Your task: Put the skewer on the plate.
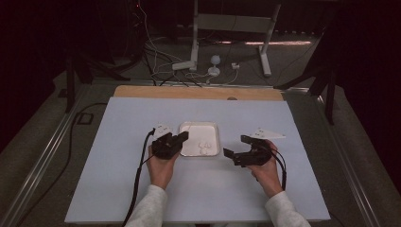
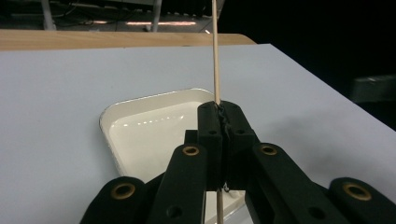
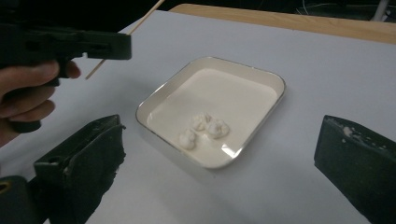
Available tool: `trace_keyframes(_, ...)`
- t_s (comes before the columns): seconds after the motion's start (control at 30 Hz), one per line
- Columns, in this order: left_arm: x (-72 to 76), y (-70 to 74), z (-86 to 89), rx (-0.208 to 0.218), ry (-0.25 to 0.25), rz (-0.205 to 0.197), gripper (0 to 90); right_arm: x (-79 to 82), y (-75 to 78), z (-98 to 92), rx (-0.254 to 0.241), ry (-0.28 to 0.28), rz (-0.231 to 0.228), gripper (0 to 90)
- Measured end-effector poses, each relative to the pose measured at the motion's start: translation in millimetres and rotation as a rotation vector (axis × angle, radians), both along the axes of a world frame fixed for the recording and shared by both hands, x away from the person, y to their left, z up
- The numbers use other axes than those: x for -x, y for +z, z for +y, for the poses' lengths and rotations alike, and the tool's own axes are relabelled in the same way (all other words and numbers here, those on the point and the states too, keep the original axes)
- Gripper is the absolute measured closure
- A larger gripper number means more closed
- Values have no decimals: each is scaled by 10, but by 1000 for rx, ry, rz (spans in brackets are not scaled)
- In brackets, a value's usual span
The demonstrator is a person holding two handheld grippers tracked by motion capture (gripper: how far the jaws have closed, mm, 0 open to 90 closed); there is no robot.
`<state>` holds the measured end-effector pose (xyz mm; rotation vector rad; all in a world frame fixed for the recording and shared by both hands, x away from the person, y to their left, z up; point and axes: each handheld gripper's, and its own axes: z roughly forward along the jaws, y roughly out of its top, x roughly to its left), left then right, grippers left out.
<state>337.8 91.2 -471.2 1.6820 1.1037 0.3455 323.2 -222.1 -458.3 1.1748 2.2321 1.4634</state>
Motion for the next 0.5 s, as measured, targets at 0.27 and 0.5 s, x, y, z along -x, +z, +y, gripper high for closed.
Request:
trace_keyframes(0.27, -106, -70, -114, -21, 19, 27, 888, 117, -40, -192, -9, -31, -4, 13)
trace_keyframes(0.5, -163, -159, -175, -45, 38, 50, 886, 209, -29, -302, -3, -37, -13, 13)
